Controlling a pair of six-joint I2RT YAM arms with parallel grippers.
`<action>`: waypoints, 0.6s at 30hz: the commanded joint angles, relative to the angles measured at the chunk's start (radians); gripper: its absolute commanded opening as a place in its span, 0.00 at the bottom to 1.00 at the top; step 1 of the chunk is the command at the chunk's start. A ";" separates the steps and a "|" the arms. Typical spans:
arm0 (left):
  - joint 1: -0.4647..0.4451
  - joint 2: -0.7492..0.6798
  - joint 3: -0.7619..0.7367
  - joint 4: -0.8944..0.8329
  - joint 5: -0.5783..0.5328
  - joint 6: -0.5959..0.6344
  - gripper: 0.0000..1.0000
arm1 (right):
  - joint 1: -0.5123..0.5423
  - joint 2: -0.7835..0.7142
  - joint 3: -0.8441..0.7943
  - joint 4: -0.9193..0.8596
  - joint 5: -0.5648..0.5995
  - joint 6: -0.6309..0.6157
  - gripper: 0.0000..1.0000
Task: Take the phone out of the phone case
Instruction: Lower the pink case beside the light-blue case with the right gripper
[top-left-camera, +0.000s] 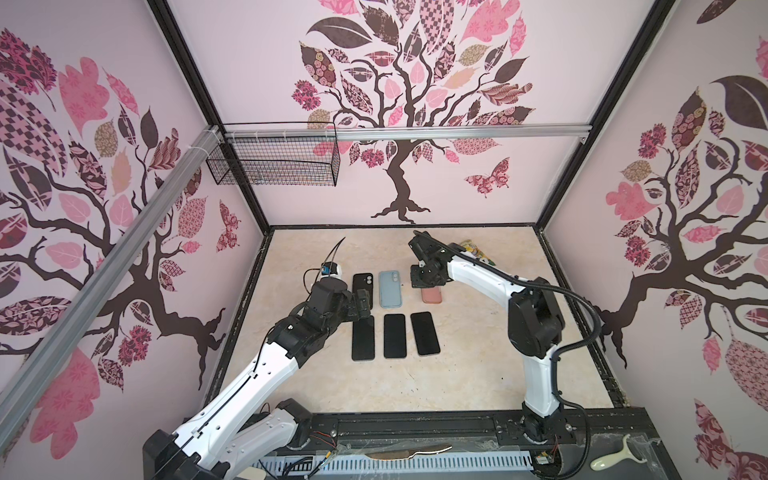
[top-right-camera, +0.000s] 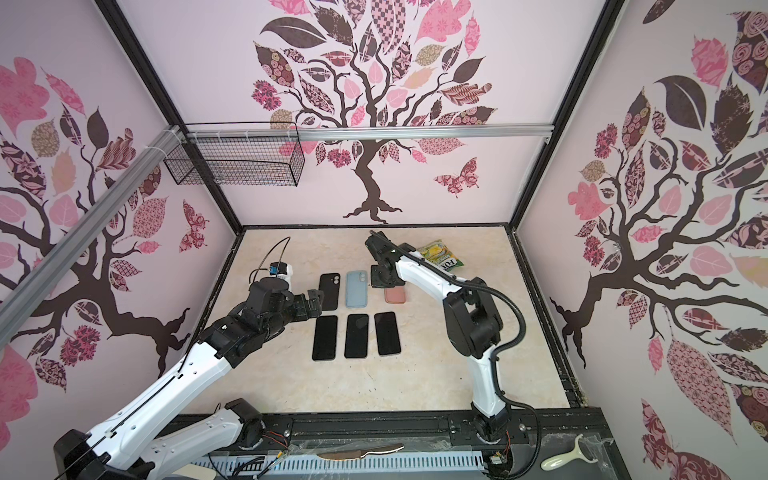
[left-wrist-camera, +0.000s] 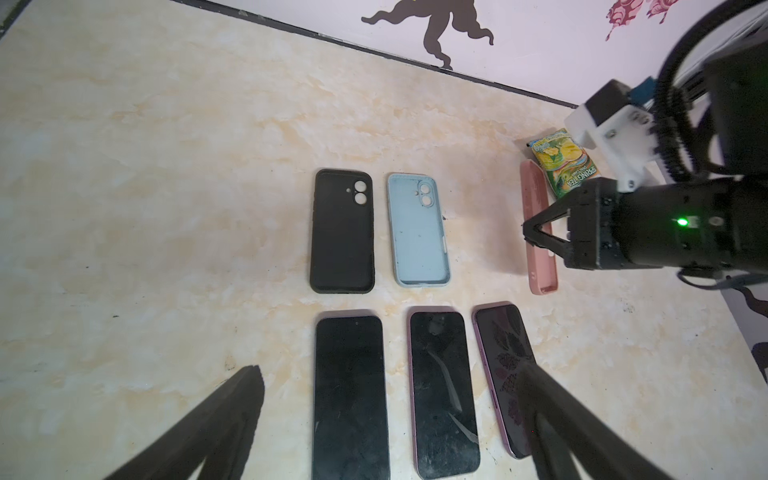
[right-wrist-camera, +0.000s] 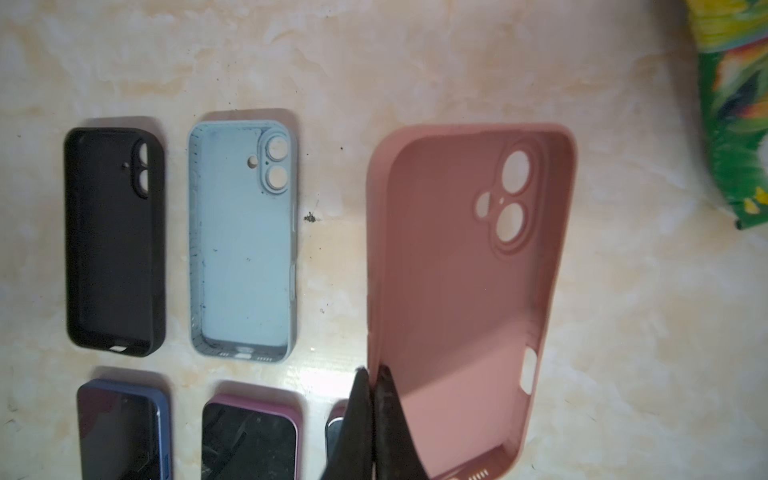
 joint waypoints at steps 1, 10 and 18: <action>0.007 -0.033 -0.031 -0.036 -0.031 0.025 0.98 | 0.010 0.113 0.135 -0.136 0.021 -0.027 0.00; 0.006 -0.050 -0.052 -0.039 -0.002 0.018 0.98 | 0.014 0.322 0.385 -0.225 -0.020 -0.034 0.00; 0.008 -0.062 -0.064 -0.038 0.003 0.008 0.98 | 0.017 0.426 0.485 -0.247 -0.044 -0.023 0.03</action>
